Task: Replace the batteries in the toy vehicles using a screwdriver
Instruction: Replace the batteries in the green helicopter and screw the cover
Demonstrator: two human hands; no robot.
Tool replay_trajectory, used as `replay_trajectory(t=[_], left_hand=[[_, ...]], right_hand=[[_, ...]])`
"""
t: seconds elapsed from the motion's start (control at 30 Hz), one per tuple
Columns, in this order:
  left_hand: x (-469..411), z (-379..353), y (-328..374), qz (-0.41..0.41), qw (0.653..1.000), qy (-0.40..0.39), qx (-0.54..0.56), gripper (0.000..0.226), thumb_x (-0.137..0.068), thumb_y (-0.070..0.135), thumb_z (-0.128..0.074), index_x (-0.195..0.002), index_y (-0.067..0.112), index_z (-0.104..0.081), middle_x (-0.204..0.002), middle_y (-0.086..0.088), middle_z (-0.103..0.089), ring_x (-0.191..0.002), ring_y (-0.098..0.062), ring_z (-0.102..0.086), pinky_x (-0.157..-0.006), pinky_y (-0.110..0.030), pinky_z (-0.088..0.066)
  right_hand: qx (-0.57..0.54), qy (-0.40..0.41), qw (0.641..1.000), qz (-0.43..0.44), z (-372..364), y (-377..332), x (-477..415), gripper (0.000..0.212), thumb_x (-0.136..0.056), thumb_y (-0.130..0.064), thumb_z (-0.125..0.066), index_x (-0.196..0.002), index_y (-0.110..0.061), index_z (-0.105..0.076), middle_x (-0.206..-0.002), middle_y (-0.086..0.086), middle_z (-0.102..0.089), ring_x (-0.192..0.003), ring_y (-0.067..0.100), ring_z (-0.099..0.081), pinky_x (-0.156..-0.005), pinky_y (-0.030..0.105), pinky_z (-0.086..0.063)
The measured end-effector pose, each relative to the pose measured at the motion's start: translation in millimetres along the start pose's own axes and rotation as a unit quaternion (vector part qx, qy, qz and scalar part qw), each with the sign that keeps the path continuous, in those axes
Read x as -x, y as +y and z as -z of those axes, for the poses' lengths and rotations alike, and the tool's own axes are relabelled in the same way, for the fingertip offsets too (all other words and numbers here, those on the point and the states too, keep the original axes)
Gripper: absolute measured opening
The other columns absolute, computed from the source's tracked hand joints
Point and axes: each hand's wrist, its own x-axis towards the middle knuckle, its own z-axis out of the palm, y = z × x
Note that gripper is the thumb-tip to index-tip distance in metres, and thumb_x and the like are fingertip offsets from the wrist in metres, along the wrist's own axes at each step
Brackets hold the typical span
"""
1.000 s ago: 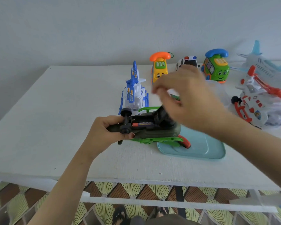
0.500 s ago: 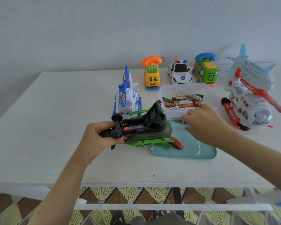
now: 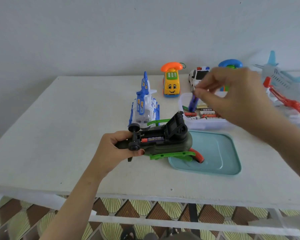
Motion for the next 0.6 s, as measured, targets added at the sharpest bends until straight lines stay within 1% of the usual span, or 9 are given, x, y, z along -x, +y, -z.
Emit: replay_trajectory(t=[0.07, 0.1, 0.13, 0.23, 0.3, 0.33, 0.4, 0.47, 0.6], left_hand=[[1, 0, 1, 0.000, 1.000, -0.002, -0.003, 0.036, -0.062, -0.006, -0.078, -0.096, 0.004, -0.072, -0.074, 0.006, -0.071, -0.058, -0.002, -0.059, -0.052, -0.015, -0.047], [1, 0, 1, 0.000, 1.000, -0.001, -0.004, 0.037, -0.061, -0.004, -0.078, -0.097, 0.004, -0.073, -0.075, 0.004, -0.072, -0.058, -0.003, -0.059, -0.052, -0.016, -0.047], [1, 0, 1, -0.002, 1.000, 0.003, -0.004, 0.039, -0.060, 0.000, -0.079, -0.098, 0.003, -0.073, -0.077, 0.002, -0.072, -0.059, -0.003, -0.059, -0.052, -0.016, -0.047], [2, -2, 1, -0.007, 1.000, 0.011, -0.003, 0.043, -0.056, 0.007, -0.078, -0.098, 0.004, -0.073, -0.079, 0.003, -0.073, -0.063, -0.003, -0.062, -0.056, -0.013, -0.048], [3, -3, 2, -0.008, 1.000, 0.006, 0.000, 0.040, -0.058, 0.002, -0.078, -0.098, 0.005, -0.072, -0.077, 0.004, -0.073, -0.062, -0.002, -0.062, -0.055, -0.013, -0.048], [4, -2, 2, -0.008, 1.000, 0.005, 0.000, 0.039, -0.060, -0.004, -0.078, -0.098, 0.004, -0.072, -0.076, 0.005, -0.073, -0.061, -0.002, -0.062, -0.055, -0.013, -0.048], [4, -2, 1, -0.004, 1.000, 0.004, -0.003, 0.039, -0.063, -0.012, -0.077, -0.098, 0.004, -0.072, -0.074, 0.006, -0.072, -0.060, -0.002, -0.061, -0.055, -0.013, -0.048], [4, -1, 1, -0.003, 1.000, 0.005, -0.008, 0.039, -0.065, -0.014, -0.076, -0.098, 0.005, -0.072, -0.075, 0.006, -0.072, -0.060, -0.002, -0.061, -0.054, -0.014, -0.048], [3, -1, 1, -0.004, 1.000, 0.007, -0.004, 0.041, -0.065, -0.012, -0.077, -0.099, 0.009, -0.072, -0.075, 0.004, -0.072, -0.059, -0.003, -0.059, -0.052, -0.016, -0.047]], right_hand=[[-0.040, 0.014, 0.999, 0.022, 5, -23, -10, 0.005, -0.080, -0.007, -0.068, -0.076, -0.005, -0.066, -0.066, -0.022, -0.063, -0.071, -0.003, -0.063, -0.070, 0.001, -0.037], [-0.036, 0.013, 0.999, 0.032, 2, -32, -12, 0.006, -0.080, -0.012, -0.068, -0.075, -0.008, -0.067, -0.066, -0.025, -0.061, -0.069, -0.006, -0.062, -0.075, 0.004, -0.035], [-0.023, 0.009, 0.999, 0.041, -4, -39, -12, 0.008, -0.079, -0.018, -0.067, -0.072, -0.013, -0.066, -0.062, -0.027, -0.060, -0.066, -0.006, -0.062, -0.081, 0.011, -0.034], [0.090, 0.011, 0.991, 0.097, -32, -47, -4, 0.014, -0.077, -0.026, -0.065, -0.064, -0.021, -0.063, -0.052, -0.015, -0.056, -0.050, 0.009, -0.056, -0.095, 0.032, -0.027], [0.176, 0.000, 0.974, 0.139, -49, -42, 5, 0.019, -0.079, -0.024, -0.063, -0.061, -0.019, -0.060, -0.045, -0.004, -0.052, -0.043, 0.023, -0.051, -0.098, 0.038, -0.024], [0.203, -0.009, 0.967, 0.155, -55, -40, 8, 0.021, -0.079, -0.023, -0.062, -0.060, -0.017, -0.059, -0.042, 0.000, -0.048, -0.040, 0.025, -0.048, -0.098, 0.041, -0.025], [0.235, -0.027, 0.956, 0.173, -61, -37, 12, 0.022, -0.080, -0.020, -0.061, -0.060, -0.014, -0.055, -0.040, 0.002, -0.044, -0.039, 0.026, -0.045, -0.098, 0.044, -0.025], [0.250, -0.034, 0.952, 0.174, -64, -36, 15, 0.023, -0.080, -0.019, -0.061, -0.060, -0.013, -0.054, -0.040, 0.001, -0.045, -0.040, 0.025, -0.047, -0.099, 0.044, -0.024], [0.273, 0.007, 0.946, 0.174, -69, -31, 18, 0.023, -0.077, -0.013, -0.065, -0.056, -0.013, -0.056, -0.041, -0.001, -0.047, -0.049, 0.023, -0.054, -0.105, 0.046, -0.019]])
